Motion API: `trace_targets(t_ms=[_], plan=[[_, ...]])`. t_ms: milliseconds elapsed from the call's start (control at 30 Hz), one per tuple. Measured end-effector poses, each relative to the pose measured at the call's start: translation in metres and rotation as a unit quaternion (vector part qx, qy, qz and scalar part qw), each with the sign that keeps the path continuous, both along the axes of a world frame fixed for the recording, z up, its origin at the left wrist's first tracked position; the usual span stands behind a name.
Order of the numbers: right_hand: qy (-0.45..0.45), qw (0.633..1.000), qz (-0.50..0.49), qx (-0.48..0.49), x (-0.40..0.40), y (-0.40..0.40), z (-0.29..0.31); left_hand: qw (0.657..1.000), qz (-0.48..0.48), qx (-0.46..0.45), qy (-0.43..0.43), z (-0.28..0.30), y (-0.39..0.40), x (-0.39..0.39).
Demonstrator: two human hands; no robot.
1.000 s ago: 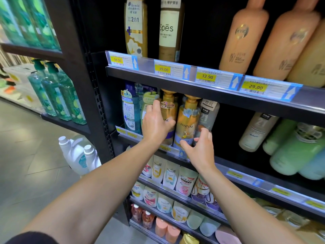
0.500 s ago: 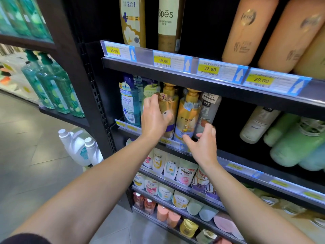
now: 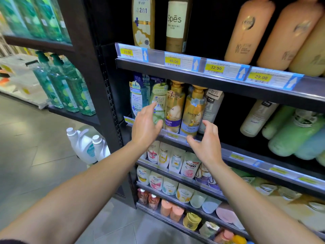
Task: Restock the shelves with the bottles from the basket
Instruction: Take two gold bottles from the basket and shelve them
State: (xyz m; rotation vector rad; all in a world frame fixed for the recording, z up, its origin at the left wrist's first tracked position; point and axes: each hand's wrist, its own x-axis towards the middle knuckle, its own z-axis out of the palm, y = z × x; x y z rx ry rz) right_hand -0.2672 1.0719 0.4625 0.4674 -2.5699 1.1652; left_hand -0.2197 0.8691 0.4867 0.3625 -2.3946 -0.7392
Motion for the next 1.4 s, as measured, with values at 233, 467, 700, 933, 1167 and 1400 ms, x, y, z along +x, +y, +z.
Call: trace_targets(t_ms=[233, 467, 700, 933, 1167, 1400], plan=[[0.004, 0.997, 0.01, 0.083, 0.05, -0.02, 0.001, 0.997, -0.04, -0.052, -0.042, -0.014, -0.031, 0.058], [0.008, 0.988, 0.024, 0.153, 0.091, -0.036, 0.005, 0.991, -0.078, -0.093, -0.061, -0.016, -0.054, 0.1], [0.045, 0.966, 0.052, 0.25, 0.082, -0.064, 0.018, 0.979, -0.081, -0.165, -0.086, -0.017, -0.078, 0.101], [0.125, 0.93, 0.094, 0.332, 0.04, -0.083, 0.029, 0.967, -0.067, -0.212, -0.122, -0.025, -0.082, 0.063], [0.176, 0.916, 0.091, 0.348, 0.013, -0.072, 0.02, 0.944, -0.052, -0.295, -0.136, -0.028, -0.064, 0.019], [0.155, 0.927, 0.08, 0.333, 0.011, -0.068, 0.01, 0.94, -0.058, -0.294, -0.167, -0.042, -0.061, -0.003]])
